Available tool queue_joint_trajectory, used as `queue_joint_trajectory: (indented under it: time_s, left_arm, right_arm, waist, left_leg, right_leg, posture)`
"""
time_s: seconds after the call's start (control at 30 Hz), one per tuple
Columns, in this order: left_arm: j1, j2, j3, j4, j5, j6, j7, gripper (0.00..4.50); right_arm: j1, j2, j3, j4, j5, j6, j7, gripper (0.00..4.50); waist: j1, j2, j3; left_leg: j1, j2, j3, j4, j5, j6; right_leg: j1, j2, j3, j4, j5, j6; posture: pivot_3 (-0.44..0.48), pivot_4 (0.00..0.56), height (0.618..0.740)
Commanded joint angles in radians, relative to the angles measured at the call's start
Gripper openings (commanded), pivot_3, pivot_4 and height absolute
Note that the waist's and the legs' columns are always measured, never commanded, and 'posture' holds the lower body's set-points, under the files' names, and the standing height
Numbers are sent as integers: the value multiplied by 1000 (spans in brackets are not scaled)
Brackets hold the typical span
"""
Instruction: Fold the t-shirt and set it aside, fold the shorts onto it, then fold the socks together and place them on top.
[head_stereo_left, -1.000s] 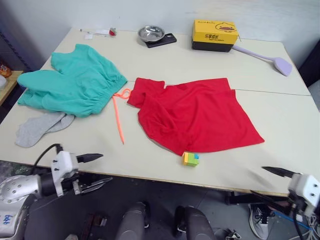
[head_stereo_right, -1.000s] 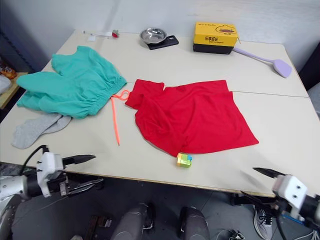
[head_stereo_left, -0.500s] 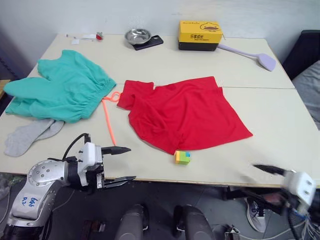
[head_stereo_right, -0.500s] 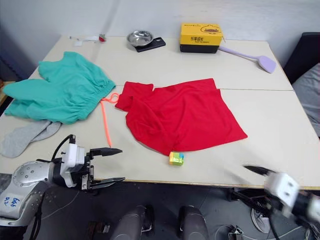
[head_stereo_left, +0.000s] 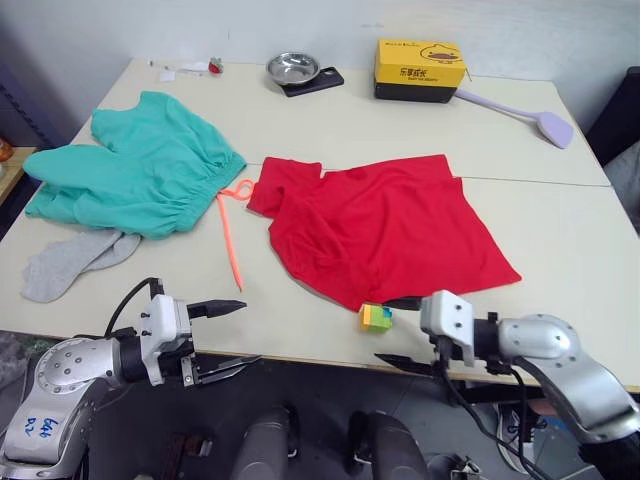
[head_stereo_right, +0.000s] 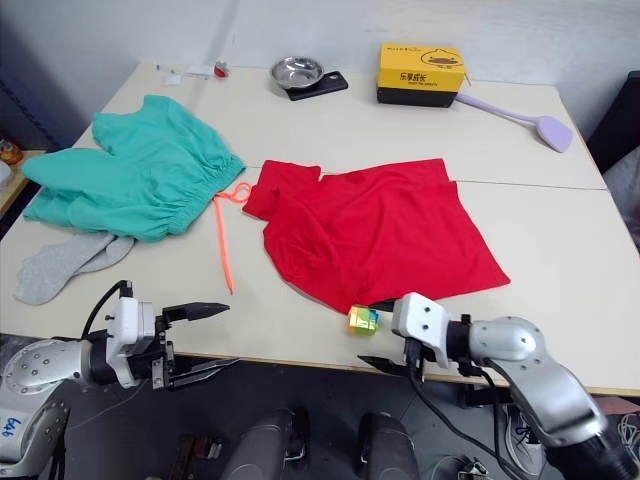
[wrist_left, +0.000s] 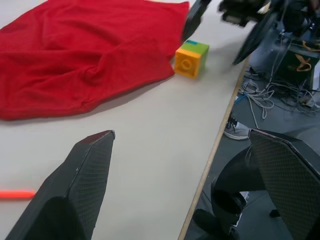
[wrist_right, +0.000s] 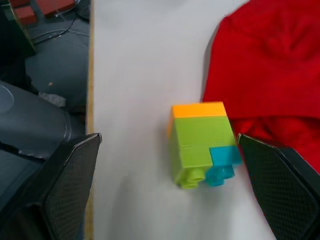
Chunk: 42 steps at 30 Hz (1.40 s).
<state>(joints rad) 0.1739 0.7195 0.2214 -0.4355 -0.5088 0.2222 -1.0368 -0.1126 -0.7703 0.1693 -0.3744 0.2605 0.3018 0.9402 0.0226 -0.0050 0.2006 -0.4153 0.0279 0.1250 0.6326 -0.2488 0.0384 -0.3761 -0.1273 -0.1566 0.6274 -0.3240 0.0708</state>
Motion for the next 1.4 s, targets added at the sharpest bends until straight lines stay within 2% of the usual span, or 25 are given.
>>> queue_joint_trajectory:
  time_s: [0.03,0.2,0.23,0.3,0.53,0.67,0.77,0.87,0.97,1.03,1.13,1.27,1.4]
  left_arm:
    - [-16,-10,-17,-53,-13,-20,8,4500]
    - [-45,-21,-47,-63,-18,-29,3,4500]
    - [-49,-23,-52,-61,-19,-32,0,4500]
    - [-58,-24,-65,-61,-21,-28,-4,4500]
    - [-98,-32,-103,-51,-27,-18,-9,4500]
    - [-130,-51,-125,-46,-45,-6,-6,4500]
    - [-157,-73,-137,-45,-68,10,6,4500]
    - [-199,-114,-146,-48,-108,43,37,4500]
    - [-253,-160,-167,-47,-131,71,76,4500]
    - [-281,-183,-195,-41,-118,73,85,4500]
    - [-311,-203,-228,-23,-93,66,95,4500]
    - [-349,-202,-256,26,-20,24,97,4500]
    - [-368,-181,-261,60,35,-14,83,4500]
  right_arm:
    - [-43,15,24,39,-37,13,-7,4443]
    - [-70,45,57,95,-57,-28,23,4443]
    - [-74,50,61,103,-61,-38,28,4284]
    - [-76,56,66,116,-68,-53,30,3783]
    - [-40,47,16,133,-34,-116,68,1456]
    - [60,26,-116,60,86,-146,109,1459]
    - [150,10,-264,3,192,-109,108,1459]
    - [245,-20,-486,18,251,-62,73,1459]
    - [260,-79,-690,244,200,-126,48,1459]
    - [218,-135,-742,453,139,-181,13,1459]
    - [110,-216,-709,776,35,-296,-21,1459]
    - [-102,-269,-586,1130,-91,-357,-82,1459]
    - [-236,-273,-533,1307,-134,-387,-115,1459]
  waist:
    - [0,0,0]
    - [0,0,0]
    - [0,0,0]
    - [-2,0,0]
    - [-2,0,0]
    - [5,0,0]
    - [4,0,0]
    - [4,0,0]
    - [4,0,0]
    - [4,0,0]
    - [-2,0,0]
    - [-21,0,0]
    - [-29,1,0]
  left_leg:
    - [1,0,0,0,0,0]
    - [0,0,0,-1,2,1]
    - [0,1,0,-1,4,2]
    - [0,1,0,-1,4,2]
    - [1,1,0,-1,2,0]
    - [0,1,0,-1,4,4]
    - [-1,0,0,-1,4,4]
    - [-1,0,-1,0,4,5]
    - [0,0,-1,0,4,5]
    - [0,-1,0,0,5,7]
    - [3,-1,3,0,6,7]
    - [8,1,9,-3,10,1]
    - [10,4,12,-3,11,-1]
  right_leg:
    - [0,0,0,0,0,0]
    - [0,1,0,0,0,0]
    - [0,1,0,0,0,0]
    - [0,1,0,0,0,0]
    - [0,1,0,1,0,0]
    - [0,2,-1,0,0,0]
    - [0,1,-1,0,0,0]
    - [1,1,-1,0,1,1]
    - [2,1,-1,0,1,1]
    - [2,1,0,0,2,1]
    - [3,2,1,1,2,1]
    - [3,5,6,2,1,1]
    - [1,9,14,3,2,-1]
  posture:
    - [0,150,740]
    - [0,150,740]
    - [0,150,740]
    - [0,150,740]
    - [0,150,740]
    - [0,150,740]
    - [0,150,740]
    - [0,150,740]
    - [0,150,740]
    - [0,150,740]
    - [0,150,740]
    - [0,150,740]
    - [0,150,740]
